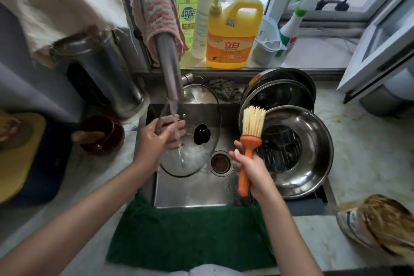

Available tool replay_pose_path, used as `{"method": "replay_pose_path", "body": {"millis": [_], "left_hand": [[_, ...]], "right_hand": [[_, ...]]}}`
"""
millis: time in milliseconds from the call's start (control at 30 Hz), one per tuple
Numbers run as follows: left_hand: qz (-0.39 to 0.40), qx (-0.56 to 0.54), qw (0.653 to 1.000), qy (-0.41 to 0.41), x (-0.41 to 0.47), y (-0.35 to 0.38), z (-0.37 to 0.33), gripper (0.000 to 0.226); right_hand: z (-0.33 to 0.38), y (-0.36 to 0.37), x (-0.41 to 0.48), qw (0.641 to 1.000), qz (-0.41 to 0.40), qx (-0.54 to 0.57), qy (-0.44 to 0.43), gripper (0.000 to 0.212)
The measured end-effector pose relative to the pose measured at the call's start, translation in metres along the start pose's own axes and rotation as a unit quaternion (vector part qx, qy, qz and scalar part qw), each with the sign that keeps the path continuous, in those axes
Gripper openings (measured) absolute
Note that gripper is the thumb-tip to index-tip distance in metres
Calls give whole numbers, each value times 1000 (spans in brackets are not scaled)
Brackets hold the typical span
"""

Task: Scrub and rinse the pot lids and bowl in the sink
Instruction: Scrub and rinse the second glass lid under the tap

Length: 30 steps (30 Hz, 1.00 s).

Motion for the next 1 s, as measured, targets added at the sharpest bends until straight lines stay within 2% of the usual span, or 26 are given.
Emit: {"method": "replay_pose_path", "body": {"millis": [133,233,300,400,467,567,633,667,767,800,900,967,1000], "left_hand": [[-31,-132,986,-94,9,-25,9,24],[-28,-178,975,-129,9,-33,10,23],[-23,-210,966,-146,6,-37,9,21],[-6,-247,952,-183,-2,-44,15,35],[3,-285,936,-205,-5,-48,24,62],[-4,-323,920,-222,-8,-56,32,93],[-2,-330,916,-230,-10,-54,32,94],[3,-331,913,-238,-10,-53,32,86],[-8,-282,919,-275,-13,-50,35,26],[-25,-257,924,-280,-10,-49,37,17],[-100,-169,957,-213,12,-49,38,17],[-124,63,984,-115,29,-44,29,25],[-99,204,971,-71,33,-34,26,33]], "right_hand": [[-42,13,3,997,28,-12,69,23],[-41,21,1,996,38,55,51,10],[-30,26,-2,991,55,121,28,12],[-17,31,-10,968,86,236,13,15],[-8,34,-17,943,116,311,25,14],[8,42,-31,924,161,344,30,29],[16,44,-38,920,180,346,28,47],[20,43,-40,920,182,346,28,49],[25,37,-51,930,180,321,10,47],[26,35,-54,933,176,314,1,47],[30,32,-61,934,159,320,-14,48],[32,33,-64,936,143,321,-20,48],[33,33,-63,937,134,321,-25,47]]}}
Point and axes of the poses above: each hand's wrist, its own x-axis towards the middle knuckle, its own y-axis out of the palm, z = x × y, the point moved 7 cm from there along x, towards the middle knuckle, and after that the axes turned 9 degrees about -x, right-handed, at the moved point
